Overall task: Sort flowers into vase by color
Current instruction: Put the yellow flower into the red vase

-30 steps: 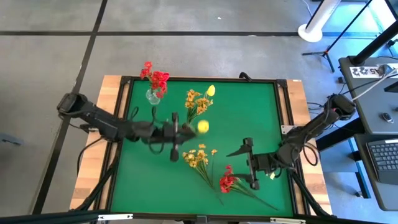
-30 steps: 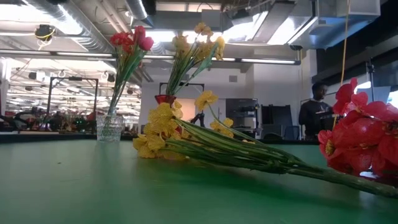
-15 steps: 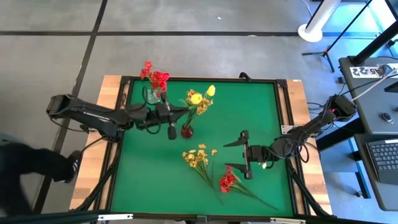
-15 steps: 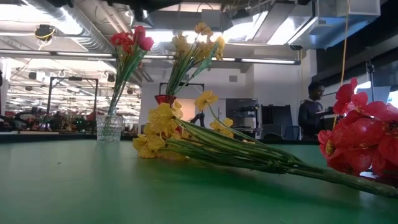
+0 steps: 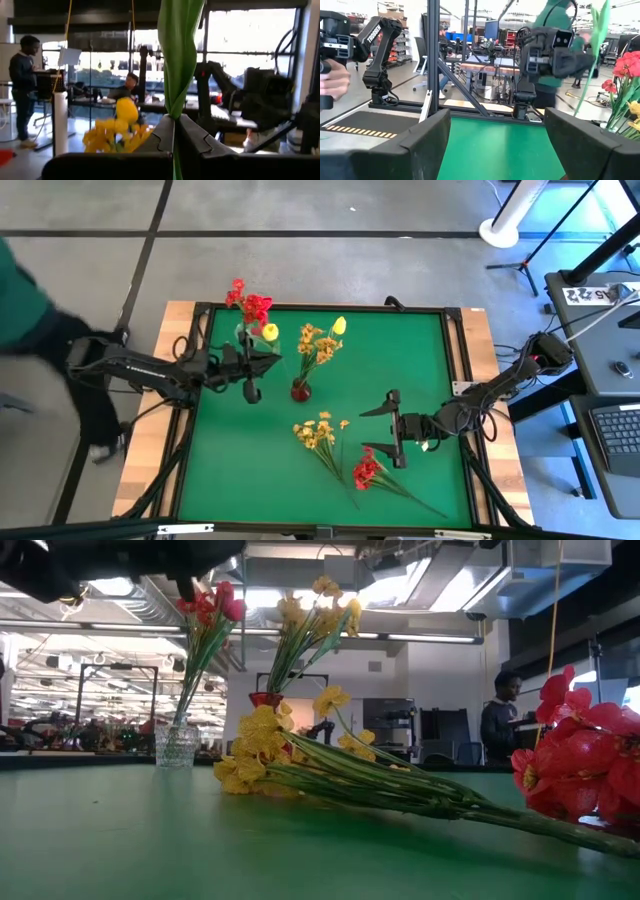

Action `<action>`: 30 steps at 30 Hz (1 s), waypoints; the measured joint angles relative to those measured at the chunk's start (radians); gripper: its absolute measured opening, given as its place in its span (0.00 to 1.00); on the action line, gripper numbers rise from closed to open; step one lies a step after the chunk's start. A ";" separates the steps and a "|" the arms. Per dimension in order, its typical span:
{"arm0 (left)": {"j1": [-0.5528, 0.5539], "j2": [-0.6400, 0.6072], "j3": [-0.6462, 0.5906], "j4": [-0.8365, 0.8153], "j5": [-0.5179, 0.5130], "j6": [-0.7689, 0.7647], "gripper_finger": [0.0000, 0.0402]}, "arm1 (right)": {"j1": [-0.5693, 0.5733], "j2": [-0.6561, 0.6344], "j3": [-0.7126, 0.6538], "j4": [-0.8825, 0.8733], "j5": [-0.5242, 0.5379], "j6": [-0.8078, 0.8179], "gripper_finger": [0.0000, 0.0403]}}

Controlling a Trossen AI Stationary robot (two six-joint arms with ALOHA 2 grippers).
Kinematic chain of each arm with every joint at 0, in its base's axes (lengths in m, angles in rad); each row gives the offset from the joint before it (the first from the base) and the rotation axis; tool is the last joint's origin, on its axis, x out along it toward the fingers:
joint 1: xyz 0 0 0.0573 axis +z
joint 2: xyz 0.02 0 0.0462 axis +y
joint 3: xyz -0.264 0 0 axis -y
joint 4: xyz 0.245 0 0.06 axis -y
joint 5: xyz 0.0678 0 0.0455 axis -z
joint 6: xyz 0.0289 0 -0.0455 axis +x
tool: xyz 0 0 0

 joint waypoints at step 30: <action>0.099 0.301 -0.001 0.194 0.052 0.034 0.08 | 0.000 0.000 0.000 -0.001 0.001 -0.011 0.79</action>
